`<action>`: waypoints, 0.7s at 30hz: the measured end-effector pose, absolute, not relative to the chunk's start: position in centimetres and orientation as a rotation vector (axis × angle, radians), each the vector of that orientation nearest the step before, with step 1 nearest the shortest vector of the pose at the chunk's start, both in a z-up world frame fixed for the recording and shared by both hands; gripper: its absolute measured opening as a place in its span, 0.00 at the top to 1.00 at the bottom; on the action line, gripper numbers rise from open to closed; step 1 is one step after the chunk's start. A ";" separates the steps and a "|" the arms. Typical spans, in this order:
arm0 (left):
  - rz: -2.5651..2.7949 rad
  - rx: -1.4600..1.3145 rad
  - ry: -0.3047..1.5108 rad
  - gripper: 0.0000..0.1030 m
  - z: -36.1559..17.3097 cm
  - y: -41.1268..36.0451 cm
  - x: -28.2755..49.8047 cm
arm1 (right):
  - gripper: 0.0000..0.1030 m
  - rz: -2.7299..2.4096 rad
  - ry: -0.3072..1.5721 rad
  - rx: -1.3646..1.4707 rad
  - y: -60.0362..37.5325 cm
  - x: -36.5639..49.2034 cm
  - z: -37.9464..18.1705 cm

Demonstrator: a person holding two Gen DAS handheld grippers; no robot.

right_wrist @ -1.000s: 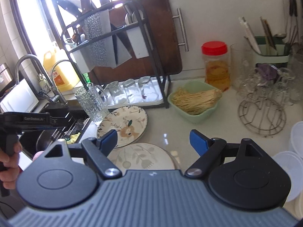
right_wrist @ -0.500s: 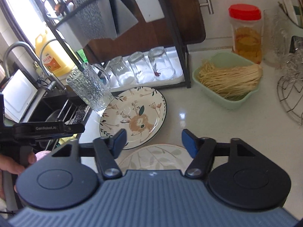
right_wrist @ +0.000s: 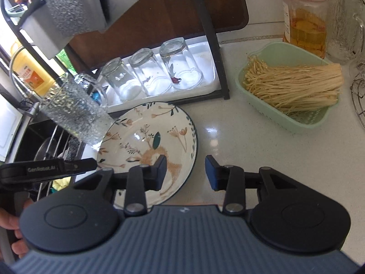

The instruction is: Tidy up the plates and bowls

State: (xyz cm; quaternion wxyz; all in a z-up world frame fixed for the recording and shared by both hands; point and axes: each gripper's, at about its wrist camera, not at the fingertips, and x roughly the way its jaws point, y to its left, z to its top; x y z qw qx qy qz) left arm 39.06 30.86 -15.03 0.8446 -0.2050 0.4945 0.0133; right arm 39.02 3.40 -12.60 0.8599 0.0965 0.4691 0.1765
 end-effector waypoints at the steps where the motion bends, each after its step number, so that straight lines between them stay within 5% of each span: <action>1: 0.031 -0.426 1.047 0.62 -15.1 30.8 39.3 | 0.61 0.365 0.987 0.205 3.5 39.3 -12.8; 10: 0.029 -0.434 1.070 0.62 -16.0 30.8 40.6 | 0.61 0.341 1.032 0.197 4.9 41.4 -14.5; 21: 0.007 -0.389 1.093 0.62 -16.8 32.0 42.0 | 0.83 0.279 1.067 0.223 5.4 42.5 -16.0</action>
